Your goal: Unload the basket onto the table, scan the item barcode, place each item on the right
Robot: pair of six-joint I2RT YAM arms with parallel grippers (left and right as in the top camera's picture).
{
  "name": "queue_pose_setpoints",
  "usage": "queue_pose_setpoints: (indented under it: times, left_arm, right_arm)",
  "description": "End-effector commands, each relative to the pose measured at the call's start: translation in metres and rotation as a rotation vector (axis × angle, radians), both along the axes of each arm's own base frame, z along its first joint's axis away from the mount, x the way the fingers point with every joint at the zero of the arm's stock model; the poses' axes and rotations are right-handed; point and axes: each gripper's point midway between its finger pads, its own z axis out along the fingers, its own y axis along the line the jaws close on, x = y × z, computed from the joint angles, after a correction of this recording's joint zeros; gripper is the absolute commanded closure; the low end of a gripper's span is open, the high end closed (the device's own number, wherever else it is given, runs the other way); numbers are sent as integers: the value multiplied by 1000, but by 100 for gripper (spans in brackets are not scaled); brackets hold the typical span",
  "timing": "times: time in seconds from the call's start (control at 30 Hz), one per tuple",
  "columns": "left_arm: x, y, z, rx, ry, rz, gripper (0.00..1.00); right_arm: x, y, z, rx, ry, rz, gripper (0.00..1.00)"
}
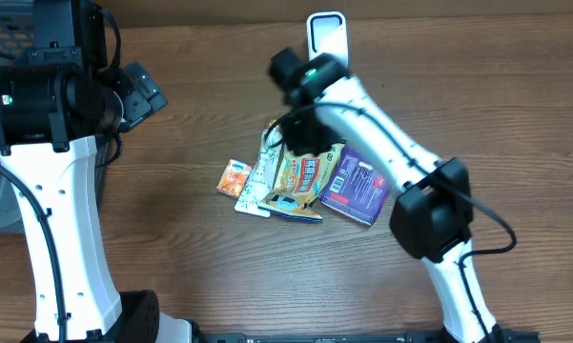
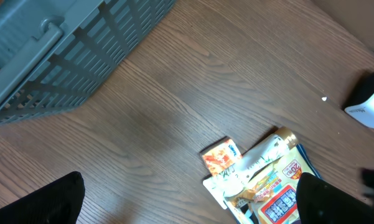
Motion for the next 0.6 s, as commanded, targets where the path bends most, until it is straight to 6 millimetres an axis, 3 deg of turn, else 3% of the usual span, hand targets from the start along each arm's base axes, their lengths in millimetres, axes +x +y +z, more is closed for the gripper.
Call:
queue_pose_setpoints:
  times: [0.0,0.1,0.2,0.33,0.57]
  left_arm:
    - [2,-1,-2,4,11,-19,0]
    - [2,-1,-2,4,11,-19,0]
    - [2,-1,-2,4,11,-19,0]
    - [2,-1,-2,4,11,-19,0]
    - [2,-1,-2,4,11,-19,0]
  right_arm:
    - [11,-41,-10,-76,16,-59,82]
    - [0,-50,-28,-77,89,-77,87]
    - [-19,-35,-46,17,181,-36,88]
    - [-28,-20,-66,36,177,11,88]
    - [-38,1,-72,56,175,33,85]
